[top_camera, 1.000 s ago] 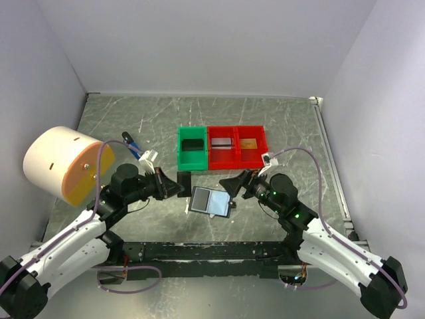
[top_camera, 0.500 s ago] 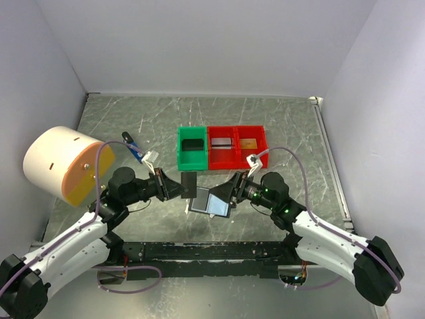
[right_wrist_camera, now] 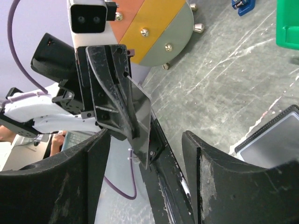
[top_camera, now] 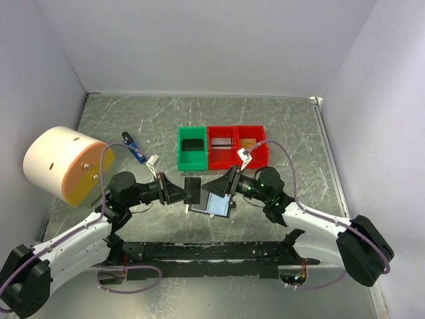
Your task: Take the credit cards out of the card holder
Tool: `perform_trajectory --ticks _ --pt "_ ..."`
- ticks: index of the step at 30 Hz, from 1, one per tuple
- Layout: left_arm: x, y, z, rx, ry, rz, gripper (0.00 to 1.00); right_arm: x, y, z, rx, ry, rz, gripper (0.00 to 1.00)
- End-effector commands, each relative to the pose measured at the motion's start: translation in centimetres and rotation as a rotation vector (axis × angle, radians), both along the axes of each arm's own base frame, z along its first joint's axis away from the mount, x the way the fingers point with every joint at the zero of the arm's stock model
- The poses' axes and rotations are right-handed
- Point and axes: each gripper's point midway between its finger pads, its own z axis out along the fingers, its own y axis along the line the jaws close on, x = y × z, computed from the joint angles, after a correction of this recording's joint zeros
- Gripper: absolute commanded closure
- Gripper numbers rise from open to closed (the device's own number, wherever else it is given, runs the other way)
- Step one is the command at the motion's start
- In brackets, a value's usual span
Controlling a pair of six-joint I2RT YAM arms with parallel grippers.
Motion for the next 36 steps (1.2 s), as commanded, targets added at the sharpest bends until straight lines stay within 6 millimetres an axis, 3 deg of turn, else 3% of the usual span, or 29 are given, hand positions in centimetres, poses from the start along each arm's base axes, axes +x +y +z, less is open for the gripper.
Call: perform_trajectory --ticks 1,4,9,12,14,16,20,22,32,36 --pt "-1.2 0.0 2.3 -0.069 -0.073 -0.059 0.93 0.4 1.4 2.4 0.066 -0.051 0.049 0.40" --pt "-1.3 0.2 2.0 -0.061 -0.065 -0.047 0.93 0.2 2.4 3.1 0.106 -0.051 0.095 0.53" --pt "-1.4 0.4 2.1 -0.089 -0.063 -0.036 0.93 -0.5 3.9 2.9 0.103 -0.056 0.145 0.61" --pt "-1.4 0.3 1.9 -0.080 -0.058 -0.046 0.93 -0.5 3.9 2.6 0.111 -0.052 0.144 0.76" --pt "-1.4 0.3 1.9 -0.075 -0.058 -0.049 0.93 -0.5 3.9 2.6 0.115 -0.047 0.141 0.93" --pt "-1.3 0.4 1.7 -0.058 -0.054 -0.038 0.91 -0.2 3.9 2.2 0.095 -0.039 0.129 1.00" --pt "-1.1 0.6 1.3 -0.025 -0.042 -0.020 0.69 0.3 3.5 2.0 0.080 -0.038 0.081 1.00" --pt "-1.3 0.7 1.3 -0.025 -0.049 -0.021 0.64 0.4 3.3 2.1 0.077 -0.043 0.068 1.00" --pt "-1.6 0.4 1.2 -0.019 -0.058 -0.063 0.90 -0.5 3.7 3.1 0.118 -0.061 0.136 0.99" --pt "-1.7 0.3 1.5 -0.056 -0.063 -0.061 0.93 -0.8 3.4 2.6 0.118 -0.049 0.136 0.80"
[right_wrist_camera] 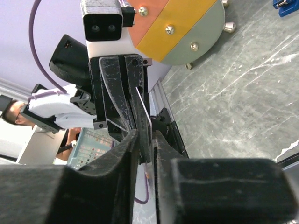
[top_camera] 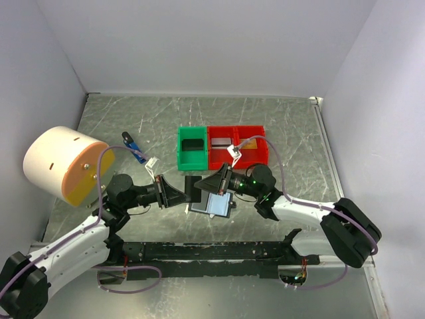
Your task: Take the credit cards out of the card holder
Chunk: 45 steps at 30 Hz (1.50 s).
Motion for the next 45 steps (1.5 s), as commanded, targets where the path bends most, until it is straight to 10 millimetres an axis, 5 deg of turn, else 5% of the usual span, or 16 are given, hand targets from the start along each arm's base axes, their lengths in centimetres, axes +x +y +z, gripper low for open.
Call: perform_trajectory --ticks 1,8,14,18,24,30,35,45 --pt "0.0 -0.1 1.3 -0.048 -0.037 -0.014 0.93 -0.7 -0.1 0.9 0.040 -0.033 0.021 0.78" --pt "0.0 -0.1 1.5 -0.053 -0.048 -0.005 0.93 -1.5 -0.2 0.8 0.043 -0.045 0.058 0.78" --pt "0.2 0.0 0.9 -0.036 -0.039 0.006 0.90 -1.9 0.2 1.7 0.059 -0.067 0.104 1.00" --pt "1.7 0.8 -0.7 0.098 -0.007 0.097 0.43 0.5 -0.1 0.3 -0.059 -0.068 -0.018 1.00" --pt "5.5 5.5 0.1 0.437 -0.016 0.387 0.03 6.2 -4.1 -2.2 -0.401 -0.110 -0.367 1.00" --pt "8.0 10.4 -0.3 0.780 -0.005 0.559 0.00 9.0 -6.5 -1.8 -0.563 -0.211 -0.517 1.00" --pt "9.8 13.3 0.5 0.937 -0.046 0.664 0.00 10.3 -6.8 -0.5 -0.631 -0.301 -0.541 1.00" --pt "12.6 15.7 -0.3 0.902 -0.066 0.730 0.00 11.8 -4.1 1.5 -0.872 -0.641 -0.535 1.00"
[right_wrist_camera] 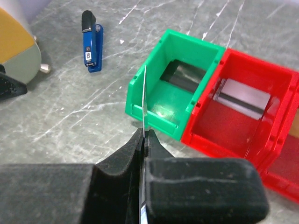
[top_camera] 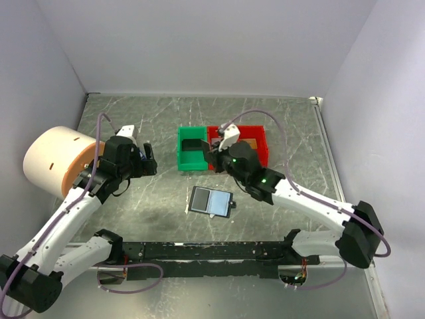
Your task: Take the credit cards out of the card holder
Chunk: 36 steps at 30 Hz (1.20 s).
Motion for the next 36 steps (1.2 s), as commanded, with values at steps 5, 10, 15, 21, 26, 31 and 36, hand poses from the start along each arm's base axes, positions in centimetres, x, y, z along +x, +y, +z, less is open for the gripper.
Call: perform_trajectory --ticks 5,10,15,21,26,31,36 --pt "0.4 2.7 0.9 0.019 -0.085 0.083 0.00 2.5 2.2 -0.7 -0.364 -0.176 0.011 1.00" --pt "-0.3 3.9 2.6 -0.003 -0.162 0.142 0.00 4.7 4.8 -1.4 -0.470 -0.198 0.055 1.00" --pt "-0.5 4.5 3.2 -0.003 -0.182 0.172 0.00 7.5 6.8 -3.9 -0.662 -0.237 0.093 1.00" --pt "-0.4 4.7 2.9 0.006 -0.163 0.184 0.01 9.9 8.3 -7.4 -0.872 -0.313 0.170 1.00" --pt "-0.6 4.9 3.2 0.005 -0.172 0.195 0.01 11.5 8.4 -9.8 -1.002 -0.366 0.212 1.00" --pt "-0.6 5.0 3.4 -0.003 -0.186 0.198 0.01 12.6 8.8 -10.7 -1.020 -0.413 0.268 1.00" --pt "-0.6 5.0 3.3 0.002 -0.180 0.199 0.01 13.7 8.7 -11.9 -1.062 -0.440 0.282 1.00"
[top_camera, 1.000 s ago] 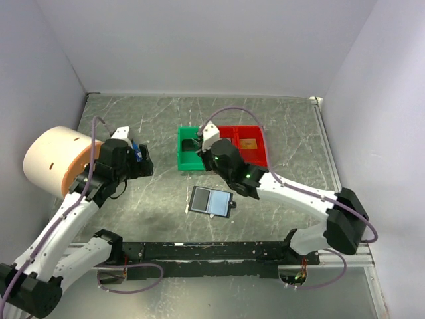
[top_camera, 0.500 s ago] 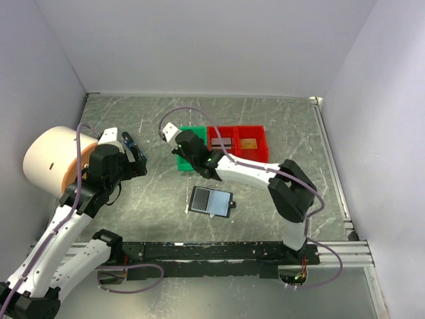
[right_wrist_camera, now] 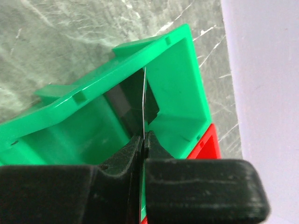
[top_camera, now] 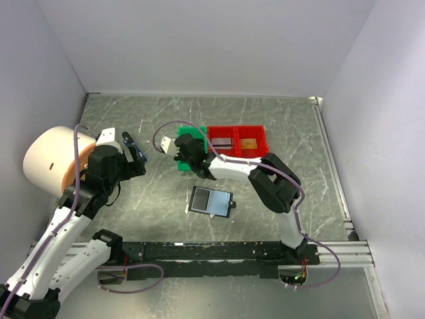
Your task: Take the credit cards out of the card holder
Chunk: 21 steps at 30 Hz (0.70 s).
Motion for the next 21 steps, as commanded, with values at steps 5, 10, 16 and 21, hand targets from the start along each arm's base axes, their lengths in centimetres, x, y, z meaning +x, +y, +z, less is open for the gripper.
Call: perform_trajectory --ticks 5,10,16,21 --pt "0.2 0.4 0.6 -0.001 -0.022 0.022 0.01 3.1 0.1 -0.3 -0.044 -0.059 0.044 1.00" --pt "0.1 0.3 0.7 -0.004 -0.027 0.017 0.02 4.1 -0.1 -1.5 -0.113 -0.066 0.073 1.00" --pt "0.3 0.1 0.4 -0.002 -0.015 0.002 0.03 5.1 -0.2 -2.8 -0.169 -0.076 0.097 0.99" --pt "0.4 -0.1 0.2 -0.002 -0.006 -0.008 0.03 5.0 -0.3 -3.8 -0.195 -0.055 0.116 0.94"
